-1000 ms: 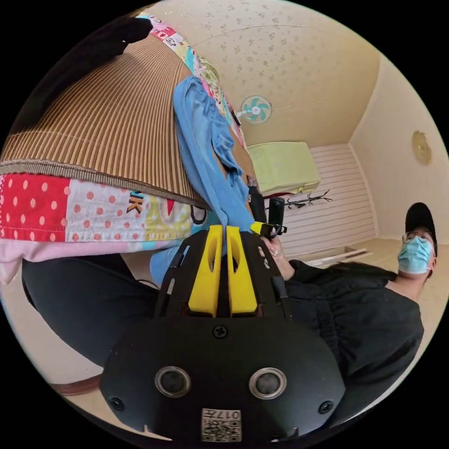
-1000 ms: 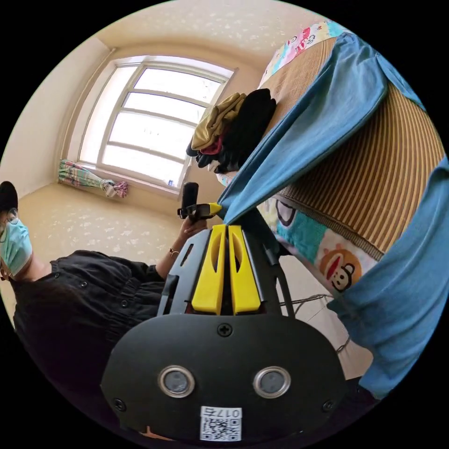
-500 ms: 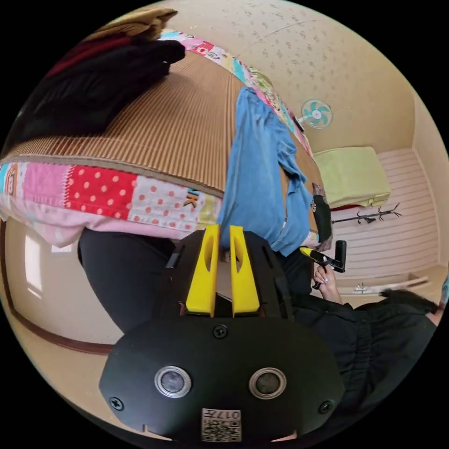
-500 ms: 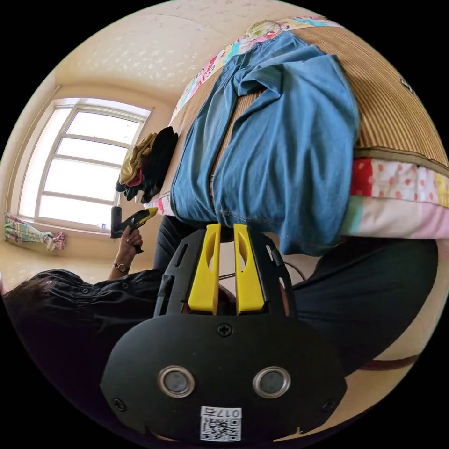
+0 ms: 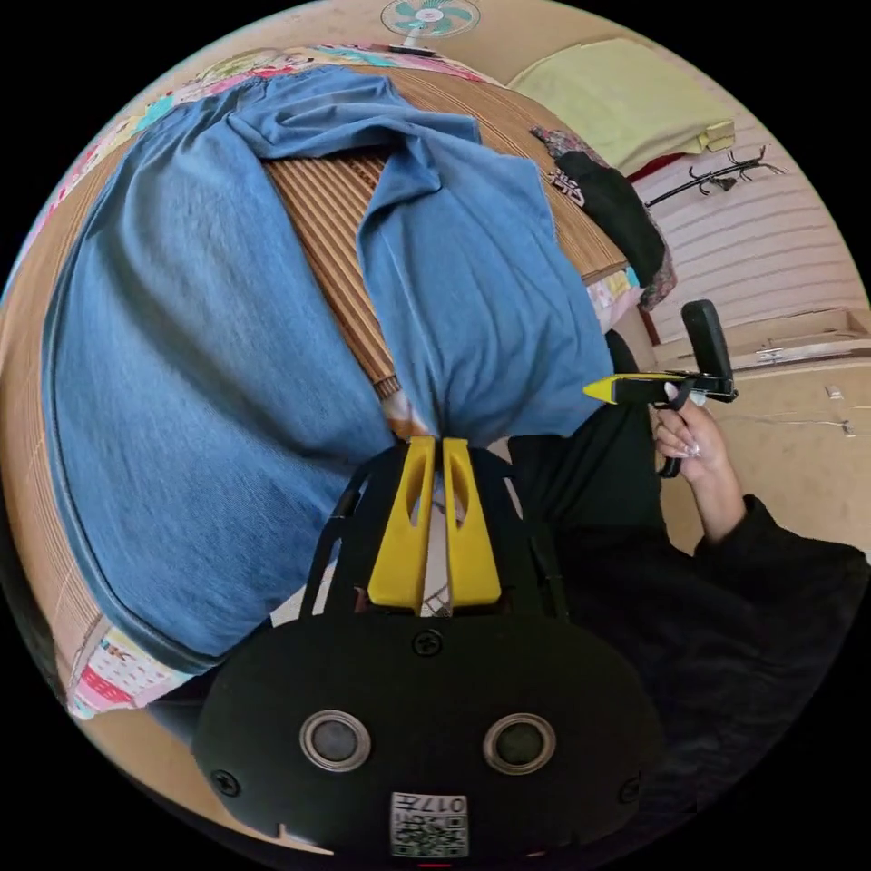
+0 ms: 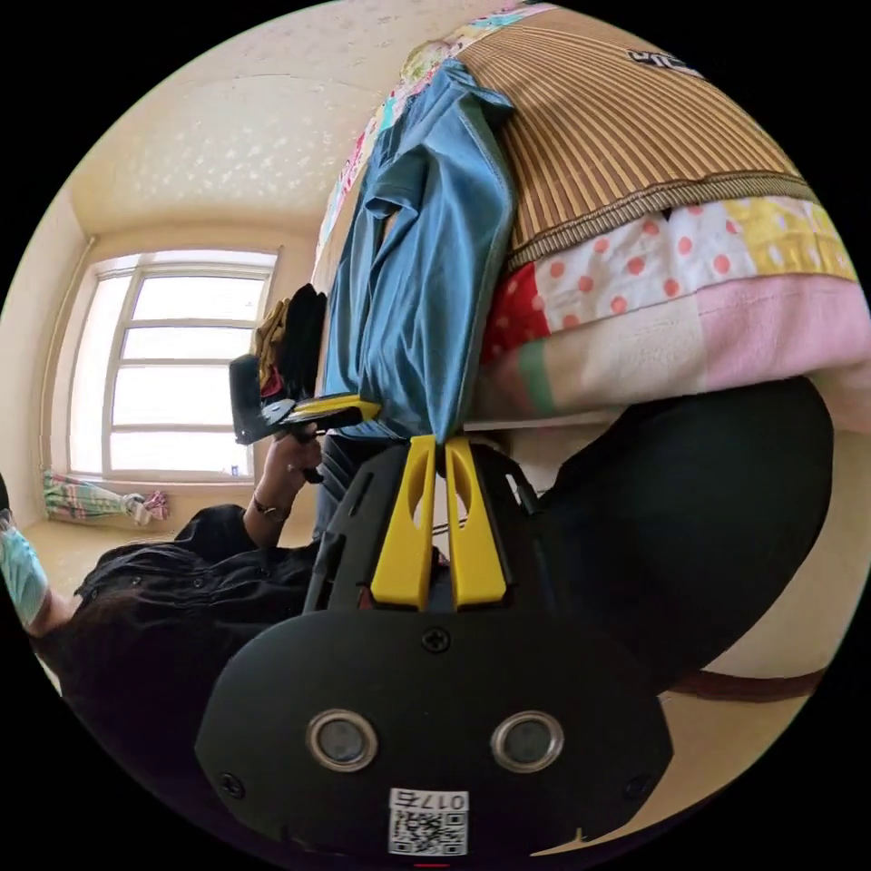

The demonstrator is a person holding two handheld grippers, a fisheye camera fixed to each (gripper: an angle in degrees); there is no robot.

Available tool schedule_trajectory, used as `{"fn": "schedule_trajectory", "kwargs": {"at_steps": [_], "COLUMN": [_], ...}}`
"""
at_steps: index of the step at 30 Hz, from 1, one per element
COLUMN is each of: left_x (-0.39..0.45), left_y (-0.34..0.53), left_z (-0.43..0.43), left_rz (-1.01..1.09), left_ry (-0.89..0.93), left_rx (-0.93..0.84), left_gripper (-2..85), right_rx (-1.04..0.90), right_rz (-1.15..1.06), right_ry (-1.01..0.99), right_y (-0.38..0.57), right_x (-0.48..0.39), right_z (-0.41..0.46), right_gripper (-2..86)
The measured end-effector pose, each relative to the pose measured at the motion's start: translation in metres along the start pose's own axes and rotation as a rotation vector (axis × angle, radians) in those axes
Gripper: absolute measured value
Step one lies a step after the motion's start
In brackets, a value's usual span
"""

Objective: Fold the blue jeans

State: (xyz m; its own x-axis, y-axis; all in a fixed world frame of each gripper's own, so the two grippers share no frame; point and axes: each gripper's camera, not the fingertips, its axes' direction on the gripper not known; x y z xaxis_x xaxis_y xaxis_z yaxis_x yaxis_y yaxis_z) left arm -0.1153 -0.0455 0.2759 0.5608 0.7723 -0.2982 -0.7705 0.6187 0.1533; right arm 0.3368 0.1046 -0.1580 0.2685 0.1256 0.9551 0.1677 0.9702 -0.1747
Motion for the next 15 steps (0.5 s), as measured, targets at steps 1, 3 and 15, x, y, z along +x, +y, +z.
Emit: {"fn": "schedule_trajectory", "kwargs": {"at_steps": [1,3,15], "left_x": [0.005,0.016,0.028], "left_y": [0.016,0.044,0.091], "left_z": [-0.003,-0.006,0.004], "left_rz": [0.033,0.073,-0.155], "left_ry": [0.124,0.222,0.163], "left_rx": [-0.008,-0.009,0.019], "left_gripper": [0.2,-0.2,11.7], "right_rx": [0.033,0.125,-0.019], "right_rz": [-0.063,-0.185,0.061], "right_ry": [-0.092,-0.275,-0.04], "right_y": [0.022,0.063,0.151], "right_x": [-0.008,-0.015,0.02], "right_z": [-0.021,-0.057,-0.066], "right_gripper": [2.6,2.2,1.8]}}
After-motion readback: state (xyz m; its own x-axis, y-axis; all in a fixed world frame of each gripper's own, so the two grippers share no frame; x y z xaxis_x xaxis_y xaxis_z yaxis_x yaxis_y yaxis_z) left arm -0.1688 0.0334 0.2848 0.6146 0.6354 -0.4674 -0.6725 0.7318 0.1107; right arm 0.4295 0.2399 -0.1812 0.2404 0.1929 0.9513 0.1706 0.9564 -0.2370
